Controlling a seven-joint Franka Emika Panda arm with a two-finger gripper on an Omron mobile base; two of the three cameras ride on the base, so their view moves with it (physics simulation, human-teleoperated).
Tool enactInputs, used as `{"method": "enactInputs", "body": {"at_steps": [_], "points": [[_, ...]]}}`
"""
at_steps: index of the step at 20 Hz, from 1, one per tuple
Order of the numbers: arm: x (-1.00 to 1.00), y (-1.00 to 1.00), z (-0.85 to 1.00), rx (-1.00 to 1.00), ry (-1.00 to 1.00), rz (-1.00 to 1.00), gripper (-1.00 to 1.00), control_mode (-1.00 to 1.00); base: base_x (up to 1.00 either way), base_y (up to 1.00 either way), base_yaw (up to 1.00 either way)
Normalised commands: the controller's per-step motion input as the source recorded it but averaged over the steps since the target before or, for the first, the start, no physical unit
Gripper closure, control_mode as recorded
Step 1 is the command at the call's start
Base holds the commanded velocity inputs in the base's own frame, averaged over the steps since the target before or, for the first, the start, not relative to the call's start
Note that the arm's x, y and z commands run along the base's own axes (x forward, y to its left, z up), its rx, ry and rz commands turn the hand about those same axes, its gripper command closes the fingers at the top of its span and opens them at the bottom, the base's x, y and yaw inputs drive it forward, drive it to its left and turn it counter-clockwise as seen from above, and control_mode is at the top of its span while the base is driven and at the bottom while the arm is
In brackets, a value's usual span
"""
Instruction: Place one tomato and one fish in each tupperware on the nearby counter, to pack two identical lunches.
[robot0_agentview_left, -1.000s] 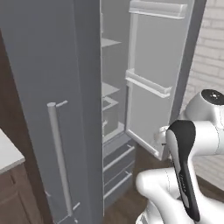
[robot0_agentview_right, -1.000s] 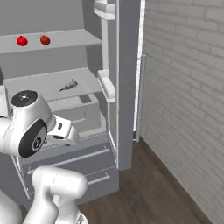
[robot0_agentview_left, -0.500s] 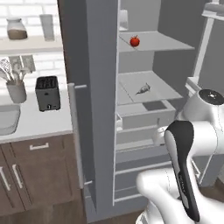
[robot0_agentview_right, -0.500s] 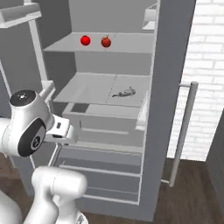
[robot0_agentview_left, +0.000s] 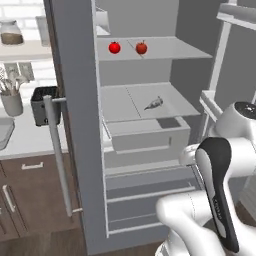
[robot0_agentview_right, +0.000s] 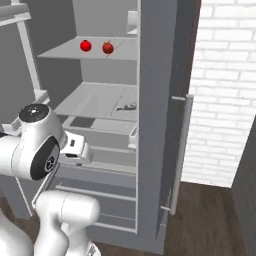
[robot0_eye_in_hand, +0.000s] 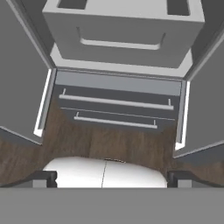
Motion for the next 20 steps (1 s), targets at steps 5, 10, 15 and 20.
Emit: {"method": "enactInputs", "body": {"at_steps": [5, 10, 15, 20], "points": [[0.00, 0.00, 0.00, 0.00, 0.00, 0.00, -1.00, 1.00, 0.31, 0.94, -0.01], [0.00, 0.00, 0.00, 0.00, 0.00, 0.00, -1.00, 1.00, 0.25, -0.06, 0.00], [0.00, 0.00, 0.00, 0.00, 0.00, 0.00, -1.00, 1.00, 0.09, -0.42, 0.00], [0.00, 0.00, 0.00, 0.00, 0.00, 0.00, -1.00, 1.00, 0.03, -0.37, 0.00]]}}
